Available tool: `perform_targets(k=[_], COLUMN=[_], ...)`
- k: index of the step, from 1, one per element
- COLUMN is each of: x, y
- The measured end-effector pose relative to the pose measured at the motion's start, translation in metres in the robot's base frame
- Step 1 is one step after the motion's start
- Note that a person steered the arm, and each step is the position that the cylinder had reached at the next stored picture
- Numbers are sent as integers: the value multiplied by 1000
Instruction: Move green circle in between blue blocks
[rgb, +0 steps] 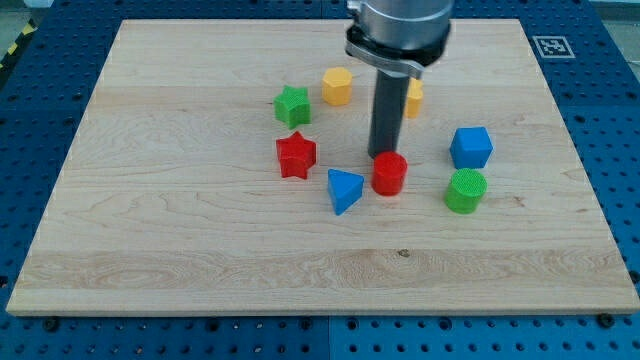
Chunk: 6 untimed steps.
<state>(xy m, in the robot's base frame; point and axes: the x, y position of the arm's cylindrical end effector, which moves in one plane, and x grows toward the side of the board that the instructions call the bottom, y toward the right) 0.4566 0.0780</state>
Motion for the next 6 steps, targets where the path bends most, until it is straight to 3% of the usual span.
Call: perform_targets(k=[3, 6], x=[63, 91], y=[26, 116])
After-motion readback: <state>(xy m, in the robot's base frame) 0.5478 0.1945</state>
